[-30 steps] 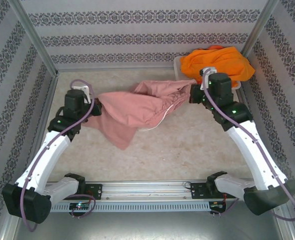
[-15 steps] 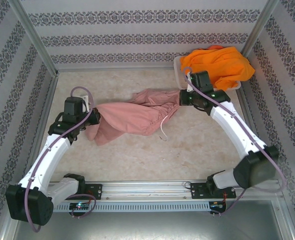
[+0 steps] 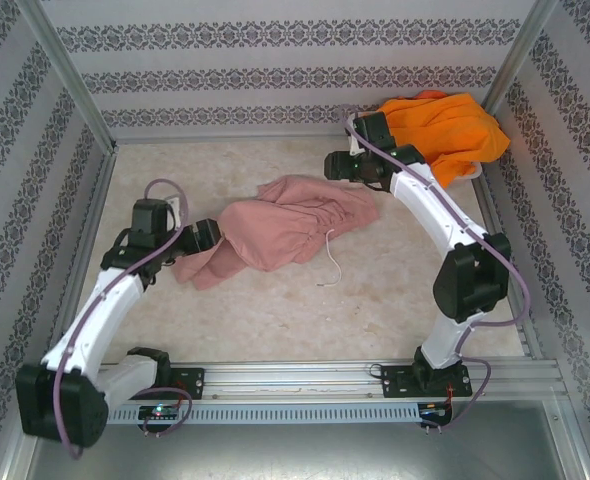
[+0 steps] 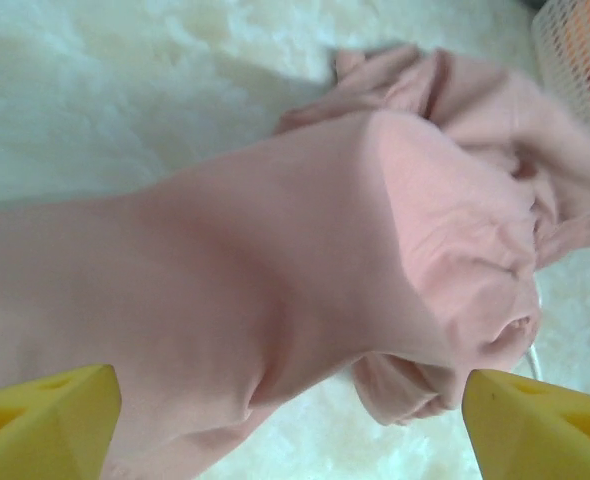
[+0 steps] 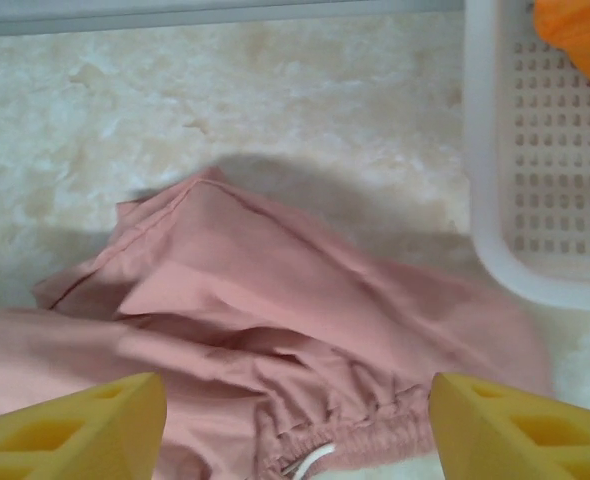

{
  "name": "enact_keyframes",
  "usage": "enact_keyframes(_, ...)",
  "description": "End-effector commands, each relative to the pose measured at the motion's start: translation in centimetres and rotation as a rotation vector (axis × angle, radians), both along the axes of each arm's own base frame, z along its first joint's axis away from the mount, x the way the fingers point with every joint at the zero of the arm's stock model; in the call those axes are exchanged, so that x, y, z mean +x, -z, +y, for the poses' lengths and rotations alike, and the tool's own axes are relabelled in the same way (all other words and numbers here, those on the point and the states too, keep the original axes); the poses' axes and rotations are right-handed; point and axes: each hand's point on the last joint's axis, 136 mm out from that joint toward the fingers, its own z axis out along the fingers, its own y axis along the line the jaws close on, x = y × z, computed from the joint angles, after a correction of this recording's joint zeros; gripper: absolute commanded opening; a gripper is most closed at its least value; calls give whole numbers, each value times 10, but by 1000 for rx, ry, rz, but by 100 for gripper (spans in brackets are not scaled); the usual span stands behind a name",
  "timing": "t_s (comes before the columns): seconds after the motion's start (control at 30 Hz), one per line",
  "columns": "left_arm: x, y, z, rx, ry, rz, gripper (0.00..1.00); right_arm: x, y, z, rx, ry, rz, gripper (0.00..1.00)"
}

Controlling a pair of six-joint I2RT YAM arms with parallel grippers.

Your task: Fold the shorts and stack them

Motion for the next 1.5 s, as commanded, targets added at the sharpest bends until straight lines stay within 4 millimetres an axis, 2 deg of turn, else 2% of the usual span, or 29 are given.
enact_keyframes(0.0, -19, 9, 23, -73, -158, 46, 90, -37, -35, 22, -32, -102, -127, 73)
enact_keyframes(0.07, -31, 25, 31, -167, -247, 105, 89, -62, -34, 35, -79, -190, -155, 75)
enact_keyframes(0.17, -46, 55, 44, -245, -369, 184, 87, -95, -21, 46, -124, -271, -163, 76)
enact_keyframes(0.27, -54, 82, 53, -297, -453, 252, 84, -119, -7, 47, -115, -287, -146, 76)
enact_keyframes(0.37, -54, 101, 61, -329, -509, 288, 81, -139, 7, 44, -108, -295, -121, 76)
enact_keyframes(0.57, -43, 113, 82, -330, -588, 301, 81, -169, 31, 36, -109, -298, -98, 77)
enact_keyframes(0.63, -39, 116, 87, -335, -604, 305, 83, -174, 38, 32, -115, -289, -86, 77)
enact_keyframes(0.8, -36, 130, 97, -301, -635, 331, 82, -178, 47, 25, -123, -273, -73, 77)
enact_keyframes(0.9, -32, 135, 98, -292, -632, 347, 75, -179, 50, 24, -139, -280, -76, 77)
enact_keyframes(1.0, -26, 137, 102, -272, -626, 343, 61, -181, 53, 24, -160, -302, -78, 77)
enact_keyframes(1.27, -12, 143, 104, -262, -596, 317, 11, -190, 61, 31, -232, -399, -104, 77)
enact_keyframes(1.33, -9, 136, 103, -253, -578, 302, 2, -191, 63, 33, -262, -423, -113, 76)
enact_keyframes(1.47, -5, 98, 103, -240, -544, 223, 0, -194, 67, 38, -313, -481, -131, 76)
